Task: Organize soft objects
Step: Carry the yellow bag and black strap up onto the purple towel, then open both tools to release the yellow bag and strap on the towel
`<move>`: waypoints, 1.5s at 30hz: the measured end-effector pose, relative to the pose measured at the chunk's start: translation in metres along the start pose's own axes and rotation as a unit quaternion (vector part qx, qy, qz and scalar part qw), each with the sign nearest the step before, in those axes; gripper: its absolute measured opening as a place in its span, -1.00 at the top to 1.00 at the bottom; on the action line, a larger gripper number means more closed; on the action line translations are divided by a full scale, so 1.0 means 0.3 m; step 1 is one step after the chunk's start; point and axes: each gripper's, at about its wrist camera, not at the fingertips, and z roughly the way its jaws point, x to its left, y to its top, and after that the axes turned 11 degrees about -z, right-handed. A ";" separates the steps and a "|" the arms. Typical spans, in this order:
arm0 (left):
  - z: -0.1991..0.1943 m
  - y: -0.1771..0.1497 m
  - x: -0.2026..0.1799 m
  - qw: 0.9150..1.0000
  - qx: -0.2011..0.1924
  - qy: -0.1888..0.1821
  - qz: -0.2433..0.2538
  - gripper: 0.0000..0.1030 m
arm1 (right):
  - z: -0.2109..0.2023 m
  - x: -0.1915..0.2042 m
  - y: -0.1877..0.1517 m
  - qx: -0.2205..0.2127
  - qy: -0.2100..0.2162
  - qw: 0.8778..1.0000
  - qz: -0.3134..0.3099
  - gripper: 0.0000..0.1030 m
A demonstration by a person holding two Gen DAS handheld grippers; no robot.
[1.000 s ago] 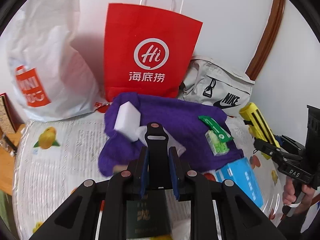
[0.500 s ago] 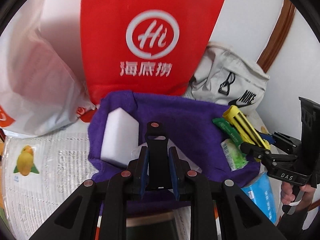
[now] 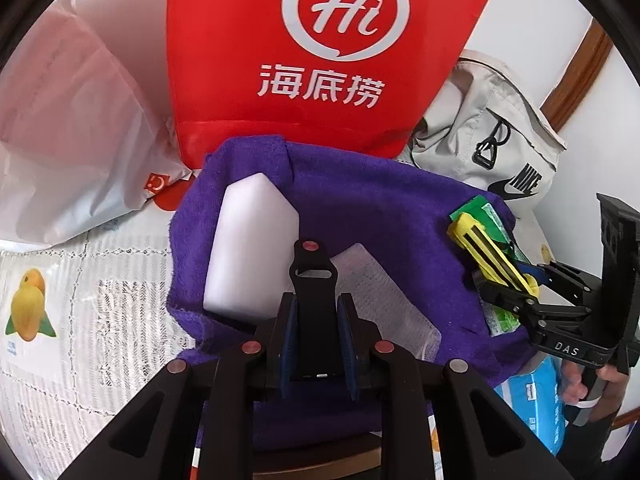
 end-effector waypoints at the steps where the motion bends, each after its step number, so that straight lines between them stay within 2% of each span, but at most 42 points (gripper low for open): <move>1: 0.001 -0.001 -0.004 1.000 -0.001 0.002 0.002 0.61 | 0.001 -0.001 0.001 -0.001 0.001 1.000 0.001 -0.12; 7: 0.012 -0.002 -0.014 1.000 0.003 0.003 0.000 0.60 | 0.000 0.011 0.007 -0.003 0.002 1.000 -0.005 -0.18; 9: 0.007 -0.002 -0.012 1.000 0.001 0.003 -0.001 0.60 | -0.003 0.015 0.009 -0.006 0.010 1.000 -0.006 -0.29; 14: -0.001 0.003 0.005 1.000 0.005 0.002 -0.007 0.59 | -0.008 0.015 0.018 -0.009 0.025 1.000 0.002 -0.34; 22: -0.031 0.003 0.000 1.000 0.005 -0.003 -0.006 0.21 | -0.065 0.022 0.015 -0.023 0.048 0.999 0.001 -0.35; 26: -0.069 0.003 -0.006 1.000 -0.005 -0.005 -0.004 0.20 | -0.122 0.009 0.019 -0.048 0.058 0.997 0.017 -0.38; 29: -0.104 0.002 -0.015 1.000 -0.016 -0.008 0.000 0.18 | -0.157 0.013 0.017 -0.057 0.044 0.997 0.021 -0.38; 31: -0.121 0.000 -0.025 1.000 -0.019 -0.009 0.004 0.07 | -0.187 0.018 0.008 -0.060 0.038 0.997 0.024 -0.38; 36: -0.172 -0.015 -0.064 0.999 -0.033 -0.012 0.014 0.06 | -0.268 0.050 -0.023 -0.068 0.025 0.997 0.021 -0.38; 38: -0.194 -0.025 -0.079 0.999 -0.037 -0.010 0.014 0.00 | -0.293 0.065 -0.041 -0.069 0.022 0.997 0.021 -0.38; 45: -0.296 -0.107 -0.135 0.997 -0.067 -0.001 0.029 -0.01 | -0.368 0.121 -0.155 -0.074 0.010 0.997 0.028 -0.38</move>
